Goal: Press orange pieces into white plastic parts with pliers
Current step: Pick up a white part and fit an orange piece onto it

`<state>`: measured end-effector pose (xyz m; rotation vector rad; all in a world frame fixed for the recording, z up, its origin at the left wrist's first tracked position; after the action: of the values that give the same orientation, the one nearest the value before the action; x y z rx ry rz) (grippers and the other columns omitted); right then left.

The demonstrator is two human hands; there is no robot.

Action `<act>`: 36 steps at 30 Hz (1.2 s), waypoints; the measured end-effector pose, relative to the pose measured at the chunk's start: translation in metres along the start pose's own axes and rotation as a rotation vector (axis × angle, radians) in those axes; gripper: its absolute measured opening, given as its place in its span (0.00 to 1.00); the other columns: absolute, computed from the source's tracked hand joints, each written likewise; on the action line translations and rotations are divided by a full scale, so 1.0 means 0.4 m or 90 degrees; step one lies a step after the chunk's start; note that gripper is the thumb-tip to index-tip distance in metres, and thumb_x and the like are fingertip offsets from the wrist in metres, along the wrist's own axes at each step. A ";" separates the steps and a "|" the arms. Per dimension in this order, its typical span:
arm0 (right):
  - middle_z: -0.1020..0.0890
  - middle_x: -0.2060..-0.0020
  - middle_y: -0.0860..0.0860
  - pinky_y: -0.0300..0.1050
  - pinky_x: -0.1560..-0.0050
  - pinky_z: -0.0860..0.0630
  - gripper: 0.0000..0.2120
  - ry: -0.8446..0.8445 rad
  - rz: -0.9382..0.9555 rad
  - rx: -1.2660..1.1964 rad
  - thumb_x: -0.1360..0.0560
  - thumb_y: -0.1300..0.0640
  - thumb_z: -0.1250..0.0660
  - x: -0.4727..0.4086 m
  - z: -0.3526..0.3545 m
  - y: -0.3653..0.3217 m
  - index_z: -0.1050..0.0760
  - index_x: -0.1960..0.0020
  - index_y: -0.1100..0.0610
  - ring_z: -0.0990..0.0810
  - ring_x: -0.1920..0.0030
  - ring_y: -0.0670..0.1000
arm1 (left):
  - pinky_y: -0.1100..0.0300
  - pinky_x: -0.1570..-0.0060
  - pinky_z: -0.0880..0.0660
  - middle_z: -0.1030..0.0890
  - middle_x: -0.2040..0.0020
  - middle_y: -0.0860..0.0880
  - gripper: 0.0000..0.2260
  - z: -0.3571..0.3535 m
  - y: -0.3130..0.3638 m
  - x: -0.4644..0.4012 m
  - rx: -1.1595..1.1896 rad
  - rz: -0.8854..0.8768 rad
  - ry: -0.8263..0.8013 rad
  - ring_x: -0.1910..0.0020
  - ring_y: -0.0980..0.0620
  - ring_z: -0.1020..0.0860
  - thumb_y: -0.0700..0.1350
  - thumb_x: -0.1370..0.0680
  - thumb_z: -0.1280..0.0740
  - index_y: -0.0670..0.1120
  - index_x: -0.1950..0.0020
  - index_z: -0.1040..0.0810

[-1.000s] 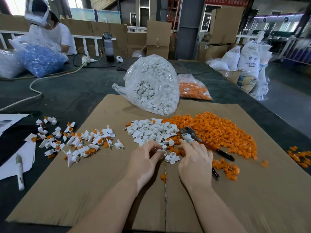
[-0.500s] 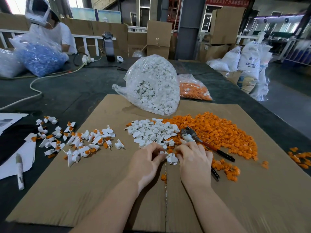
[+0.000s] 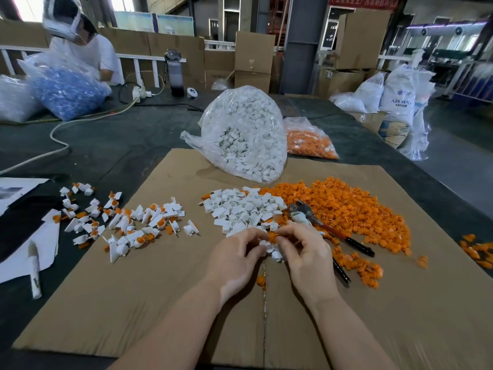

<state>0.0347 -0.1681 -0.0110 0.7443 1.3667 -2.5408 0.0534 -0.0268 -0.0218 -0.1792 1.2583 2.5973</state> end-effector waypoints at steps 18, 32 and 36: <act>0.23 0.66 0.45 0.30 0.61 0.36 0.05 -0.068 0.012 0.122 0.27 0.56 0.30 0.006 -0.008 0.000 0.23 0.61 0.54 0.28 0.61 0.43 | 0.75 0.65 0.31 0.20 0.62 0.50 0.03 0.023 0.011 0.006 0.216 0.090 0.090 0.67 0.65 0.24 0.40 0.25 0.31 0.44 0.52 0.21; 0.30 0.72 0.46 0.43 0.65 0.33 0.15 -0.052 0.109 0.169 0.32 0.65 0.27 0.011 -0.014 -0.013 0.32 0.69 0.55 0.30 0.66 0.49 | 0.72 0.63 0.31 0.21 0.64 0.53 0.07 0.014 0.020 0.016 0.178 0.056 0.046 0.65 0.61 0.25 0.40 0.26 0.30 0.51 0.61 0.22; 0.24 0.69 0.47 0.40 0.59 0.30 0.06 -0.067 0.102 0.132 0.30 0.59 0.27 0.011 -0.008 -0.018 0.22 0.63 0.58 0.28 0.63 0.46 | 0.74 0.66 0.33 0.22 0.66 0.52 0.03 0.020 0.013 0.010 0.215 0.084 0.077 0.67 0.63 0.27 0.40 0.24 0.32 0.47 0.58 0.22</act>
<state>0.0295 -0.1608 -0.0092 0.7103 0.9796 -2.5776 0.0483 -0.0229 -0.0138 -0.1975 1.7833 2.4612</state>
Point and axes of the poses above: each hand's wrist, its own x-axis away from the middle knuckle, its own z-axis out of the back of the hand, y = z × x, the point moved 2 cm from there along -x, towards the middle knuckle
